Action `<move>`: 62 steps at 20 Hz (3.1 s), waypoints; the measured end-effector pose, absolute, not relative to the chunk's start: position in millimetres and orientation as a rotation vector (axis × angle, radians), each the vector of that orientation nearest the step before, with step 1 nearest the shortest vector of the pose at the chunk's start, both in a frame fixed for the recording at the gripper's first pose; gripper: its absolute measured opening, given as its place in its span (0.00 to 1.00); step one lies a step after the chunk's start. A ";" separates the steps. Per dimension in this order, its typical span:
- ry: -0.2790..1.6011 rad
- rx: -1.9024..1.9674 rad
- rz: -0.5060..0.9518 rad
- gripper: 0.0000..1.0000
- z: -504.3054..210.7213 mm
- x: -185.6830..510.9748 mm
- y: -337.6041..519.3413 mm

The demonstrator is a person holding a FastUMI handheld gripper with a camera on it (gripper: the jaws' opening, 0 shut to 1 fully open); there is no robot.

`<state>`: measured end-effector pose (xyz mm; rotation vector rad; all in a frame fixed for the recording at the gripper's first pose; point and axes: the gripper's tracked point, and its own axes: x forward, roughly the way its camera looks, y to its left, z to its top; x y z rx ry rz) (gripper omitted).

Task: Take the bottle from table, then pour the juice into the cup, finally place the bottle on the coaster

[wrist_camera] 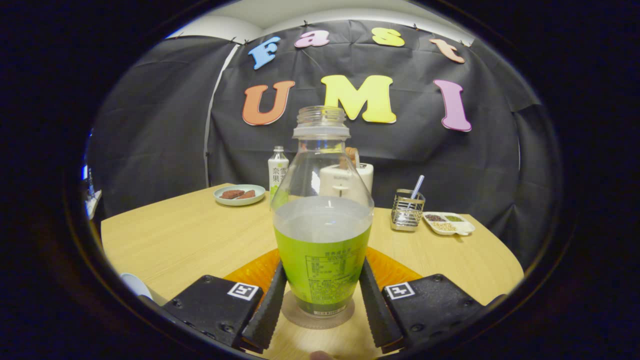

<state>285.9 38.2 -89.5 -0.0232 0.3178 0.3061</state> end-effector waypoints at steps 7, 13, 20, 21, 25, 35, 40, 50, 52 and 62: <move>0.337 -0.035 0.307 0.80 -104.1 290.4 44.3; 0.345 0.012 0.297 0.86 -109.1 285.8 40.2; 0.283 0.023 0.287 0.99 -73.8 255.7 31.4; 0.282 0.031 0.287 1.00 -69.5 245.0 28.6; 0.218 0.031 0.246 1.00 -40.1 192.2 -0.1; 0.064 0.060 0.057 1.00 15.8 30.9 -64.9; 0.024 0.112 0.048 0.99 27.9 -18.8 -62.8; 0.013 0.088 0.099 0.99 31.8 -61.9 -53.0; 0.009 0.079 0.116 0.99 32.8 -63.8 -46.0; 0.007 0.100 0.135 0.99 23.7 -64.7 -29.4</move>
